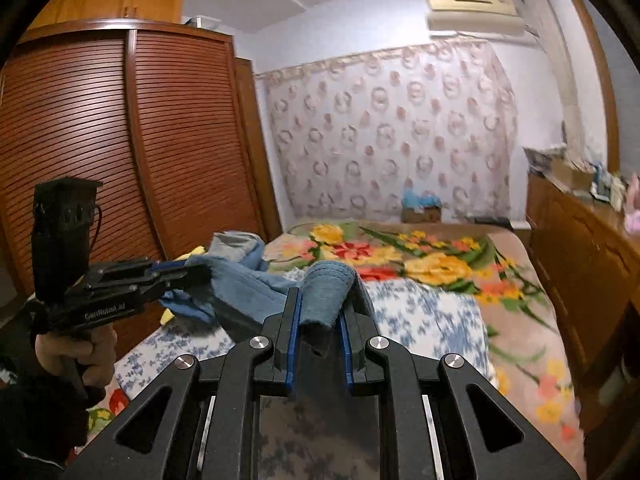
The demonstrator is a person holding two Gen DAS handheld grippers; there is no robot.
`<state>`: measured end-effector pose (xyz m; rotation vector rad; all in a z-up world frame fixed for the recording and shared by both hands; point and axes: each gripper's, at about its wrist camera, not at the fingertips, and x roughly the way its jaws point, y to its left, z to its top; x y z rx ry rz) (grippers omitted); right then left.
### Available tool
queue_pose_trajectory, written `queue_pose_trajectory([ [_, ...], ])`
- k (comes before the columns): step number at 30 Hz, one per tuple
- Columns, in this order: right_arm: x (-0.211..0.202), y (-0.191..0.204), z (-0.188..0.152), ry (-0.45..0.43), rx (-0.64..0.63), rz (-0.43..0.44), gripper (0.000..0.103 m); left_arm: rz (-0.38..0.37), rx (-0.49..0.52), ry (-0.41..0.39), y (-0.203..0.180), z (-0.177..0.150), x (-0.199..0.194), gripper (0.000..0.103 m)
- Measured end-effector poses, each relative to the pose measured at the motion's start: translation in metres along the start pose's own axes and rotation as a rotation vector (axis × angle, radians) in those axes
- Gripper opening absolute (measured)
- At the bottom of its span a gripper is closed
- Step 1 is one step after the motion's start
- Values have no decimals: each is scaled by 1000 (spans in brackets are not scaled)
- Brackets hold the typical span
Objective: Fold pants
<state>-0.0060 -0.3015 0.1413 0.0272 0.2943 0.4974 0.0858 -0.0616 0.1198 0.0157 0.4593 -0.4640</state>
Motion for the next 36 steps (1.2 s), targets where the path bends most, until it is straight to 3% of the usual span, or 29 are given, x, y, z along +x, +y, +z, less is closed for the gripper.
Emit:
queue_pose_trajectory([
  [8, 85, -19, 46, 72, -17, -8, 16, 149, -3, -5, 51, 40, 49, 12],
  [12, 113, -18, 80, 61, -32, 0, 16, 243, 55, -51, 56, 64, 50, 12],
  [15, 130, -17, 80, 60, -34, -1, 16, 253, 66, -54, 58, 59, 45, 12],
  [19, 151, -20, 40, 136, -37, 13, 16, 245, 47, 6, 67, 20, 47, 12],
  [27, 177, -13, -57, 343, -32, 81, 16, 187, -28, 165, 64, -92, 51, 12],
  [36, 178, -4, -91, 364, 13, 107, 16, 167, -77, 231, 49, -146, 39, 12],
])
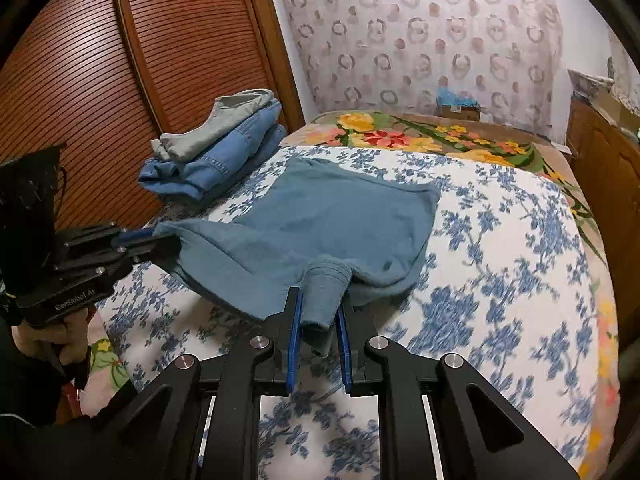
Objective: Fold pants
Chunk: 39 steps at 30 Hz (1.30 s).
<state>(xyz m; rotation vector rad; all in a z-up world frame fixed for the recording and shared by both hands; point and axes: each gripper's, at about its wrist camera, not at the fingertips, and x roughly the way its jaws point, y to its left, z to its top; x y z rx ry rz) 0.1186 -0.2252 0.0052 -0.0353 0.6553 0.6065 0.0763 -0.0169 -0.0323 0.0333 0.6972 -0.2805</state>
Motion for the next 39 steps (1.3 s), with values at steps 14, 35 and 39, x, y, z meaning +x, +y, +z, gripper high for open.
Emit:
queue_pose_trajectory([
  [14, -12, 13, -40, -16, 17, -29, 16, -16, -8, 25, -5, -31, -8, 13],
  [35, -46, 18, -77, -25, 60, 4, 16, -65, 1, 50, -28, -58, -31, 13],
  [39, -48, 22, -87, -9, 63, 5, 16, -73, 3, 65, -29, -66, -34, 13],
])
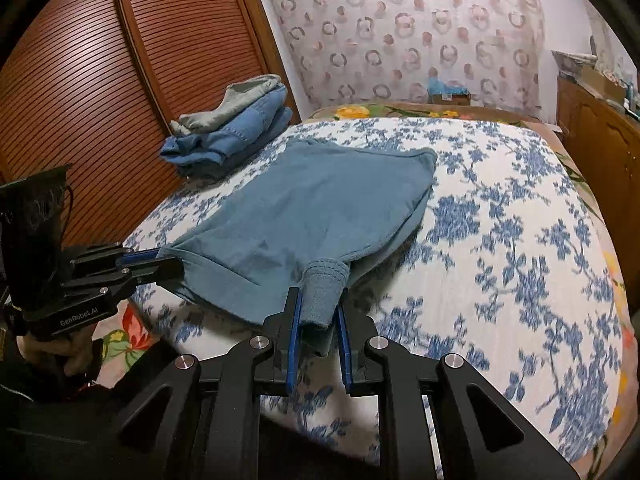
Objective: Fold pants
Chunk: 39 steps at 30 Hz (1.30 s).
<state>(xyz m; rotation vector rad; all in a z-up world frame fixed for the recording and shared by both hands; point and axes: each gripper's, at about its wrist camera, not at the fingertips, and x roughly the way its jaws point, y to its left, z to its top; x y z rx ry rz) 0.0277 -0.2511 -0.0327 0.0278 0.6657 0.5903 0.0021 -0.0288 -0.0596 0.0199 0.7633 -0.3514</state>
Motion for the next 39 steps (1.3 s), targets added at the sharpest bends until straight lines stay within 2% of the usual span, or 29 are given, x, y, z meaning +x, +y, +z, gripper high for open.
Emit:
queue_pose_trajectory([
  [6, -14, 6, -8, -3, 4, 15, 16, -43, -3, -5, -3, -4, -16, 13],
  [12, -33, 13, -12, -26, -1, 37, 16, -36, 3, -30, -4, -2, -35, 13],
  [18, -37, 11, -4, -58, 7, 35, 16, -16, 14, -41, 1, 7, -28, 13],
  [25, -14, -1, 28, -109, 32, -1, 16, 27, 55, -91, 11, 48, -4, 13],
  [31, 21, -16, 55, -101, 64, -46, 16, 36, 64, -59, 25, 79, 30, 13],
  [39, 56, -22, 74, -81, 89, -59, 16, 68, 49, -35, 40, 99, 57, 13],
])
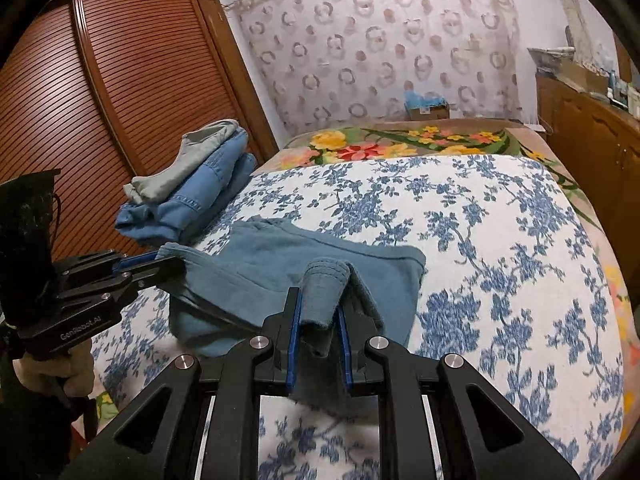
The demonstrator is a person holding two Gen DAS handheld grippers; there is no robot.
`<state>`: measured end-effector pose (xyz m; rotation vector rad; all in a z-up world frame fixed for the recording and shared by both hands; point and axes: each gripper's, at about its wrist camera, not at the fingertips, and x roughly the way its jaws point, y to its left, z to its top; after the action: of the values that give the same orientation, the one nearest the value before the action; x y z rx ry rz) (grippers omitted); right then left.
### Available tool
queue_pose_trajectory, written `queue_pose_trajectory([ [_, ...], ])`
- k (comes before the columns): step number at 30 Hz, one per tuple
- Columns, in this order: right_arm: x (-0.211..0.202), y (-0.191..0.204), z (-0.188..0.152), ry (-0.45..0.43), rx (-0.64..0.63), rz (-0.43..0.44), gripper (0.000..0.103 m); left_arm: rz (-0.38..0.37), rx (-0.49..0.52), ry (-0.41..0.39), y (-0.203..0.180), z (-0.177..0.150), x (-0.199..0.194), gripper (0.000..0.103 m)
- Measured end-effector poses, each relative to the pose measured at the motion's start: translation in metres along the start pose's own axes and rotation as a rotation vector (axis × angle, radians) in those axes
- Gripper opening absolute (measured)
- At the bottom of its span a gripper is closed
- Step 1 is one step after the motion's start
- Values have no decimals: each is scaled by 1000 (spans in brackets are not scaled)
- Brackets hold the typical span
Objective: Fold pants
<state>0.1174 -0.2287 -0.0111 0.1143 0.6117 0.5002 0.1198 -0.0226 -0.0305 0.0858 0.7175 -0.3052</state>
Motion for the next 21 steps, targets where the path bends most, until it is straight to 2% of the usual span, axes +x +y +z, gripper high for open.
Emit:
queue_pose_trajectory([
  [7, 9, 6, 4, 0, -41, -29, 16, 9, -4, 12, 6, 5, 8, 14],
  [11, 14, 8, 0, 6, -88, -85, 16, 4, -11, 36, 7, -1, 15, 14],
  [14, 18, 10, -2, 19, -88, -77, 16, 10, -19, 43, 7, -5, 17, 14],
  [21, 17, 8, -3, 19, -82, -94, 17, -6, -20, 45, 7, -7, 12, 21],
])
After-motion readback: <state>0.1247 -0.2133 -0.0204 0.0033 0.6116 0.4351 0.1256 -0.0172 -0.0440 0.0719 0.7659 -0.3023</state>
